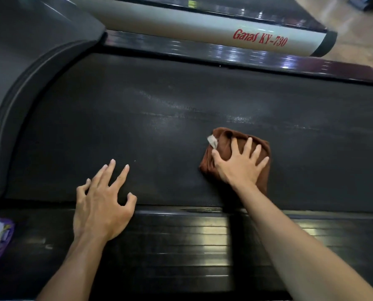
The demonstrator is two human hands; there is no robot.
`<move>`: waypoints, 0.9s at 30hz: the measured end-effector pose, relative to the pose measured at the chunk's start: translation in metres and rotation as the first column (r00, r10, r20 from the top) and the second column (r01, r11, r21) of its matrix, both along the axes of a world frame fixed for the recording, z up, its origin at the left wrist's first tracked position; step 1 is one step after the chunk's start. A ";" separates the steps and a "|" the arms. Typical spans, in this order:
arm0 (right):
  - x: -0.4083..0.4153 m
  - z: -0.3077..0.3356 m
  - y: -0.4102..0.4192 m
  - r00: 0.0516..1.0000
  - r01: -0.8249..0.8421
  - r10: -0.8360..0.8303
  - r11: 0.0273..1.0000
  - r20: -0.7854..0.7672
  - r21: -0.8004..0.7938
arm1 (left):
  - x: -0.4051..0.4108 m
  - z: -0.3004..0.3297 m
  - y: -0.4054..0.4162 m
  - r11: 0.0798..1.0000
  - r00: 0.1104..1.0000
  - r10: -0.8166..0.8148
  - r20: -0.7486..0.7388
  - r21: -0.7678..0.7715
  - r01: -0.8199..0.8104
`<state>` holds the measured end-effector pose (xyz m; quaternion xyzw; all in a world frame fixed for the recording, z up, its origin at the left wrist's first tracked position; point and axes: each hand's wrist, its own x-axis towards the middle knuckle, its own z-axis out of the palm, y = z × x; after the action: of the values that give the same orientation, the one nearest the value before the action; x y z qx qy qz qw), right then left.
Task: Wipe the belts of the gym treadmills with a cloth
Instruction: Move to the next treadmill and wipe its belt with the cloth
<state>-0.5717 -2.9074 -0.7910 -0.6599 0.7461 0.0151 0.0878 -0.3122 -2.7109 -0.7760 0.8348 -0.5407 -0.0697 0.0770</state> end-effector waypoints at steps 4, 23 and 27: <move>0.037 0.000 -0.026 0.990 -0.143 0.143 0.990 0.006 0.009 | 0.000 0.000 0.000 1.000 1.000 -0.001 -0.007 -0.004 0.001; 0.053 0.006 -0.023 0.977 -0.212 0.212 0.977 0.003 0.031 | 0.001 -0.003 0.000 1.000 1.000 -0.003 0.001 -0.009 0.003; 0.087 0.004 0.019 0.881 -0.469 0.470 0.882 0.042 -0.039 | 0.002 -0.005 0.000 1.000 1.000 -0.001 -0.002 -0.012 0.001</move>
<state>-0.4848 -2.8884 -0.7874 -0.8223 0.5617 0.0091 0.0909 -0.3106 -2.7106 -0.7811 0.8340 -0.5414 -0.0671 0.0824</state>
